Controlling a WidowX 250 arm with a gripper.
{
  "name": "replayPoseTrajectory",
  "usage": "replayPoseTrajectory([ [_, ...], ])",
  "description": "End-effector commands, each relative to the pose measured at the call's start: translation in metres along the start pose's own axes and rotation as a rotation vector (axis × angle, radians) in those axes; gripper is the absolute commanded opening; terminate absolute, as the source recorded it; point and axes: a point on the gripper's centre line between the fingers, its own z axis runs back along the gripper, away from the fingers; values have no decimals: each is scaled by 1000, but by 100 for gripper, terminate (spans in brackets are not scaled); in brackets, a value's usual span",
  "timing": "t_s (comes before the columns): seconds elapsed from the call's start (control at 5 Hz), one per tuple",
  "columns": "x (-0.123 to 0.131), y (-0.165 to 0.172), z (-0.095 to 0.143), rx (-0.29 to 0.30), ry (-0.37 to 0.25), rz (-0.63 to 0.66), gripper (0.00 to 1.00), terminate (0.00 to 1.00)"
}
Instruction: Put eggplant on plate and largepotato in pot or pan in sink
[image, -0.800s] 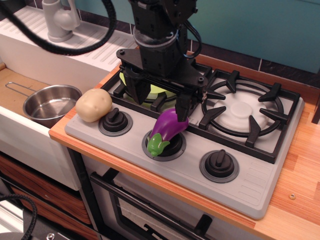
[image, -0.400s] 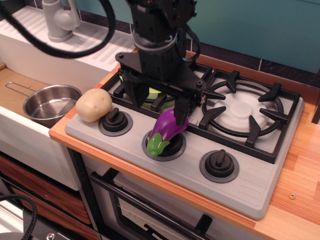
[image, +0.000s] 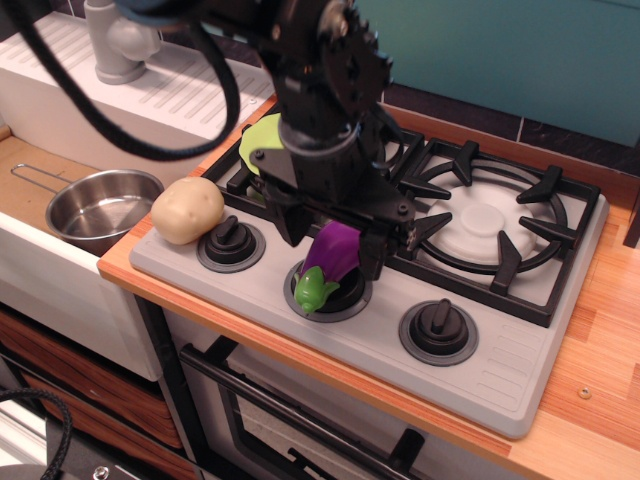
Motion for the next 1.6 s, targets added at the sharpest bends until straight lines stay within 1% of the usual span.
replayPoseTrajectory([
  [0.0, 4, 4, -2, -32, -70, -15, 100, 0],
  [0.4, -3, -2, -7, -40, -103, -10, 100, 0],
  [0.6, -3, -2, -9, -39, -108, -11, 100, 0],
  [0.8, -3, -2, -8, -45, -97, -10, 0, 0],
  [1.2, -3, -2, 3, -72, -81, -14, 0, 0],
  [1.4, -3, -1, 13, -61, -60, -18, 0, 0],
])
